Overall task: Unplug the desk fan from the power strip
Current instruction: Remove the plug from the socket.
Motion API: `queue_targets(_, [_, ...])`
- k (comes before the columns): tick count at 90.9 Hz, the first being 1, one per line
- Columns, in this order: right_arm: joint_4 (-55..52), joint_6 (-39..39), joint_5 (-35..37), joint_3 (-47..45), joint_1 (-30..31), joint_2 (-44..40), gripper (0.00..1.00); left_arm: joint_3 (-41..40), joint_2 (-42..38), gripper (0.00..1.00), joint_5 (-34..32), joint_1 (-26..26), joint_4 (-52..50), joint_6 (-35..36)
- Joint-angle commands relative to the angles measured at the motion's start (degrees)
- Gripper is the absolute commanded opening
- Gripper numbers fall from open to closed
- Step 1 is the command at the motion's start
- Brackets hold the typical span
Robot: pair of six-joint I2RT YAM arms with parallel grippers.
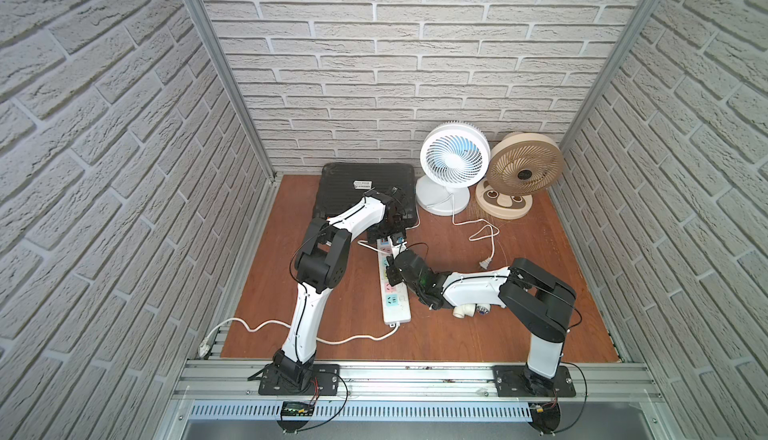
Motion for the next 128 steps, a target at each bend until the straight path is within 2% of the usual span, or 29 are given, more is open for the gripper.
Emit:
queue_targets(1, [1.9,5.5,-7.6,-2.5,-0.4,-2.5,0.03,-5.1,6.6,0.0,11.0,-0.8,-11.7,-2.8])
queue_targets(37, [0.2,5.1,-8.4,-1.5,-0.5,-1.6,0.03,-5.1,6.7,0.0,10.7,-0.9,-11.7,-2.8])
queue_targets(57, [-6.7,1.4,-3.1,2.9,1.9,-0.4,0.03,-4.9,6.6,0.0,10.2,-1.1,-11.8,-2.8])
queue_targets(77, [-11.8,-1.9,2.5,6.8,4.5,1.1,0.03,-3.9,6.1,0.0,6.7,-1.6,-13.6,-3.3])
queue_targets(103, [-15.3,-3.3,4.9,9.5,5.4,2.0,0.03,-3.0,5.4,0.0,3.6,-2.4,-15.1,-3.6])
queue_targets(128, [-15.0,-2.2,7.1,7.7,5.2,0.3,0.03,-2.8,5.0,0.0,2.5,-2.7,-15.6,-3.6])
